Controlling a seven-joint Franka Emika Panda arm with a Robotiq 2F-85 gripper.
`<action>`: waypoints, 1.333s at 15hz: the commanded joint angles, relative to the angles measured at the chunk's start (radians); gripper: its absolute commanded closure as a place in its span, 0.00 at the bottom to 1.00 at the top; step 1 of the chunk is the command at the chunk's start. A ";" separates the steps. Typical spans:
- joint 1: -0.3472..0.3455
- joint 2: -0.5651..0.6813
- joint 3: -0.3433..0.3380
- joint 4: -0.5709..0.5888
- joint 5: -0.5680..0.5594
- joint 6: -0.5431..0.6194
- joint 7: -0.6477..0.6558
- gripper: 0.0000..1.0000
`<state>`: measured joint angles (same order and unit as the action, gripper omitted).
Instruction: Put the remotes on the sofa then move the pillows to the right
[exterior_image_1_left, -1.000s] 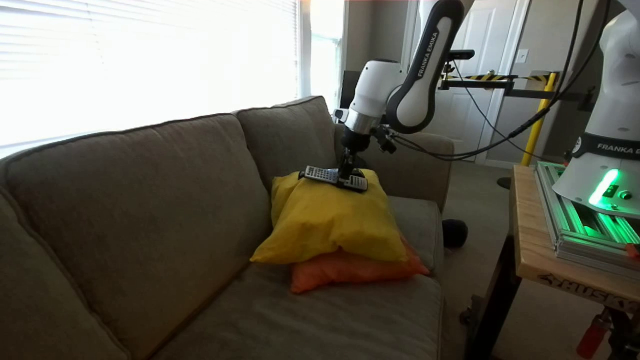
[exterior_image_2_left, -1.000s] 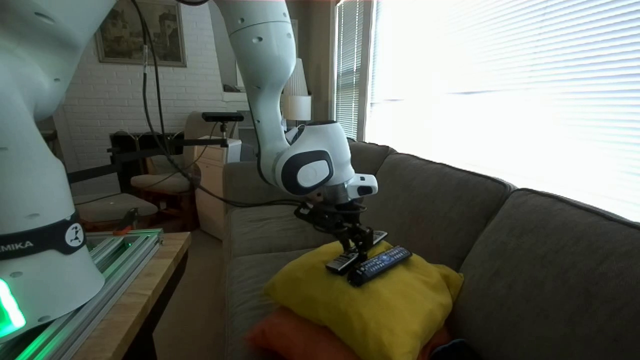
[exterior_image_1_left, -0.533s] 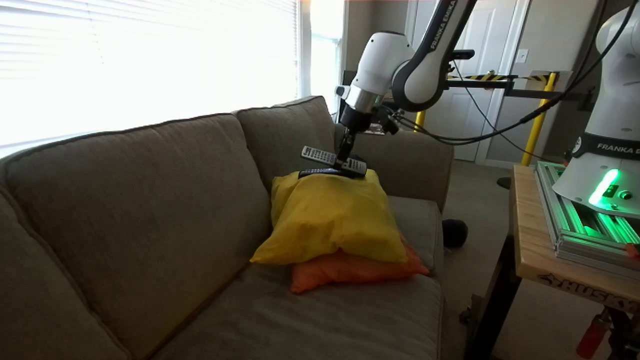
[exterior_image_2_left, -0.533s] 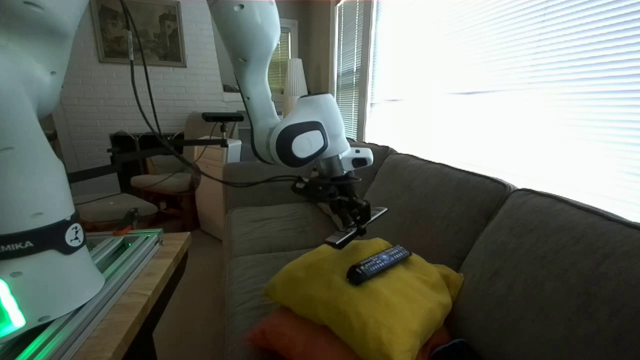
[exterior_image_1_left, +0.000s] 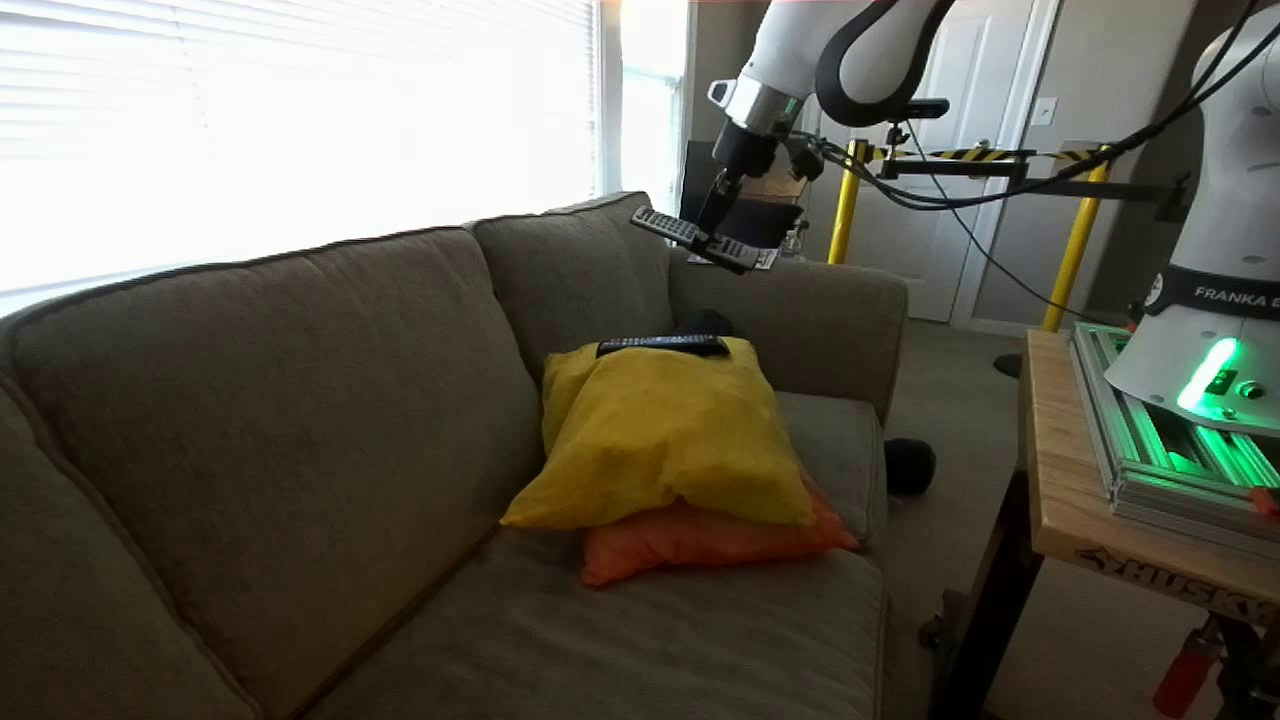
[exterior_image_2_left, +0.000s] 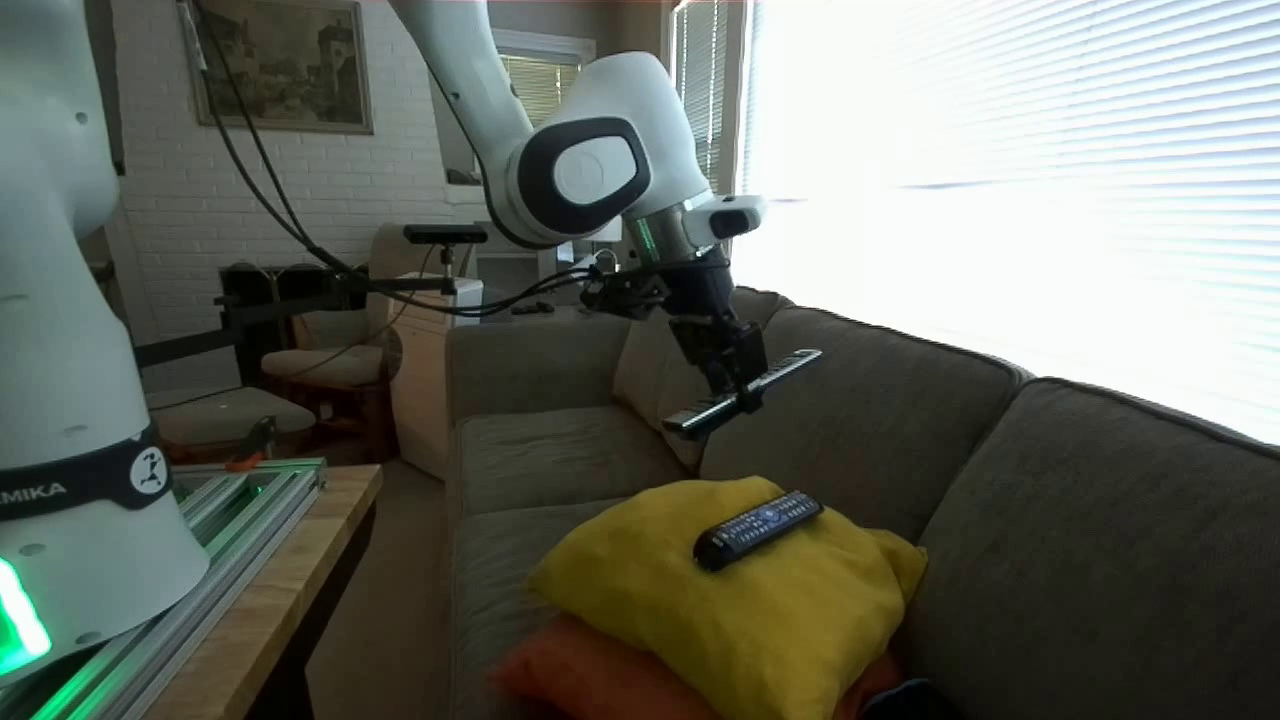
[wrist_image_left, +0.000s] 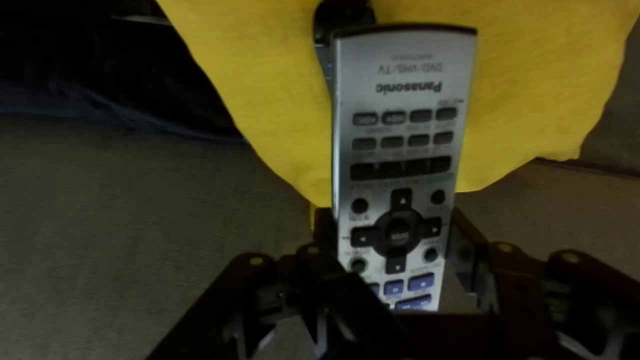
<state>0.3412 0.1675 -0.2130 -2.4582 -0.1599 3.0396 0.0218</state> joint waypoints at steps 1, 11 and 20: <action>-0.021 -0.072 -0.105 -0.046 -0.022 -0.031 0.068 0.69; -0.358 0.146 0.032 -0.021 0.303 0.038 -0.046 0.69; -0.758 0.391 0.354 0.155 0.384 0.044 -0.126 0.69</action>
<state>-0.3470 0.5020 0.0889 -2.3695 0.2315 3.0829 -0.0865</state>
